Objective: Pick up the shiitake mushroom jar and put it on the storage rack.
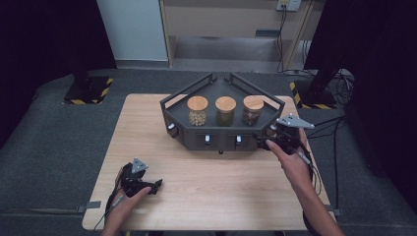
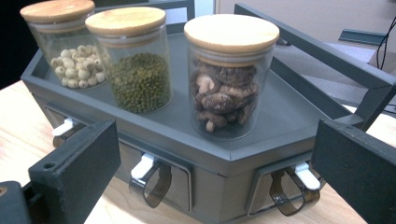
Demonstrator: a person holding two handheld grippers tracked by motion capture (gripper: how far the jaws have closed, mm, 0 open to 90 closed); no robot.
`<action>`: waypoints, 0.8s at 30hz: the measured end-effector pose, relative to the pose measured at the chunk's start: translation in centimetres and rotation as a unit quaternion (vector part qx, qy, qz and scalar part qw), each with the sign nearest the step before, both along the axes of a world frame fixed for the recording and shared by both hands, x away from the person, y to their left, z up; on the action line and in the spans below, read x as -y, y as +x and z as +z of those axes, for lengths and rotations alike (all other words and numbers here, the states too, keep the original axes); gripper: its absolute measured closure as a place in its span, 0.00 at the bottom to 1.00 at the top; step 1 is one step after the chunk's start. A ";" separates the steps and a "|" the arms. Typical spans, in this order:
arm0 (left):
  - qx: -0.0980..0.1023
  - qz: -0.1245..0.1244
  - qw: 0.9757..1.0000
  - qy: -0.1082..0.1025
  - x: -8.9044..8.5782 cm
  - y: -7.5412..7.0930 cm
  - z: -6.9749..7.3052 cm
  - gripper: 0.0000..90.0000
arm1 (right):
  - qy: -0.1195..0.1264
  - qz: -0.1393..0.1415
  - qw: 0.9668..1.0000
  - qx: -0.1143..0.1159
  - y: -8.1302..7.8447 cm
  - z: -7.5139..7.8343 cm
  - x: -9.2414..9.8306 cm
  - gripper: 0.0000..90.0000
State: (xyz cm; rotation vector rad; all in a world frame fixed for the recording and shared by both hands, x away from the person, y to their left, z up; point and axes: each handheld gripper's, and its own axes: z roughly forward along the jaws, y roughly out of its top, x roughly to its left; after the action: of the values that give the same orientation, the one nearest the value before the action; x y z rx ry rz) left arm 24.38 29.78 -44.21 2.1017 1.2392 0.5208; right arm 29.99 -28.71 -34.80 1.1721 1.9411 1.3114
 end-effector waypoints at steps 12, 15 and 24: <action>0.000 0.001 1.000 0.000 0.0 0.0 0.0 0.00 | -0.001 -0.001 1.000 -0.005 -1.0 -1.3 0.5 0.02; 0.000 0.001 1.000 0.000 0.0 0.0 0.0 0.00 | 0.000 -0.002 1.000 -0.005 -1.3 -1.7 0.7 0.02; 0.000 0.001 1.000 0.000 0.0 0.0 0.0 0.00 | 0.003 -0.001 1.000 -0.005 -2.1 -2.6 1.0 0.02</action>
State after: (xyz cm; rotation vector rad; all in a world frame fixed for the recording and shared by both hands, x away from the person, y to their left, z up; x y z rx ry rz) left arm 24.36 29.75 -44.23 2.1001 1.2408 0.5224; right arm 27.93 -29.68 -37.45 1.1855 1.9439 1.3121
